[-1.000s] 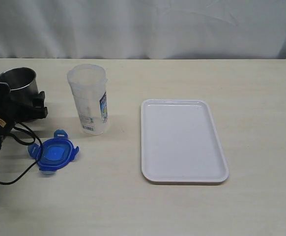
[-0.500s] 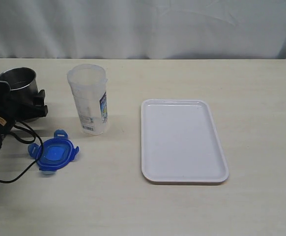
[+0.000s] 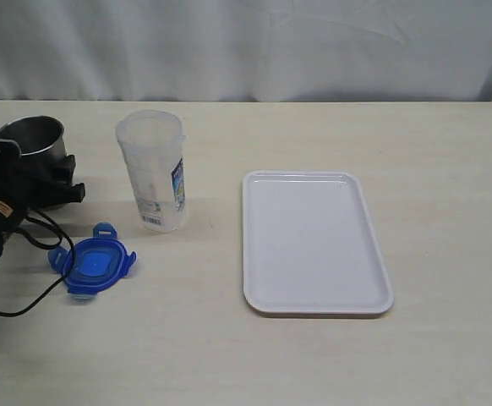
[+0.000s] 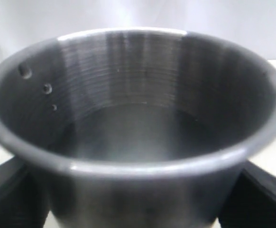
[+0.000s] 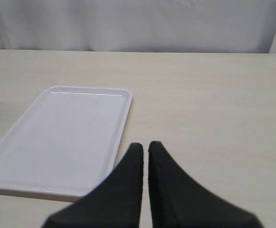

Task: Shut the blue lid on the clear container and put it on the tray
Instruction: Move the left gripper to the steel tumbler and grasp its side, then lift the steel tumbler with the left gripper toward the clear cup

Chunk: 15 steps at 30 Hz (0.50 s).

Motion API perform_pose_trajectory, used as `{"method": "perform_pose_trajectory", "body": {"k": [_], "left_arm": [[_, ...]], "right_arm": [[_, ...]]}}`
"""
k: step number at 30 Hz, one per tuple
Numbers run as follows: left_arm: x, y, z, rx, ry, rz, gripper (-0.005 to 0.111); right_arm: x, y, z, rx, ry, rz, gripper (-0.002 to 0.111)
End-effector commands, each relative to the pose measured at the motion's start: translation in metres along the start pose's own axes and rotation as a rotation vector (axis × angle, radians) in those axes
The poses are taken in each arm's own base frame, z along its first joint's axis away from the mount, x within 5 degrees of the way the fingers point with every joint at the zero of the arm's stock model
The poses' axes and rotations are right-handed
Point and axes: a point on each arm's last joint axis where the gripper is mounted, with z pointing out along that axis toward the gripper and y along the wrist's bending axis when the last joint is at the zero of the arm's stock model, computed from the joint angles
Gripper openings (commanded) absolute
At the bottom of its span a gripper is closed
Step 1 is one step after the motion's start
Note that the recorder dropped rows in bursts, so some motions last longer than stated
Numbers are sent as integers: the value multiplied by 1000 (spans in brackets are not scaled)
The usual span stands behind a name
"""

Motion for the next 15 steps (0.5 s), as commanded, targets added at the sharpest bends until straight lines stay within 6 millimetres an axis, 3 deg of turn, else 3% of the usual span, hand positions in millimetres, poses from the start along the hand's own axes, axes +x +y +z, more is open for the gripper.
{"method": "perform_pose_trajectory", "body": {"k": [1,15], "left_arm": [[-3,-8,0,94,-15,23,0],[-33,-13,-4,166,-24,8,0]], "right_arm": [[1,-1,0,9,-4,-1,4],[1,-1,0,9,-4,-1,4]]}}
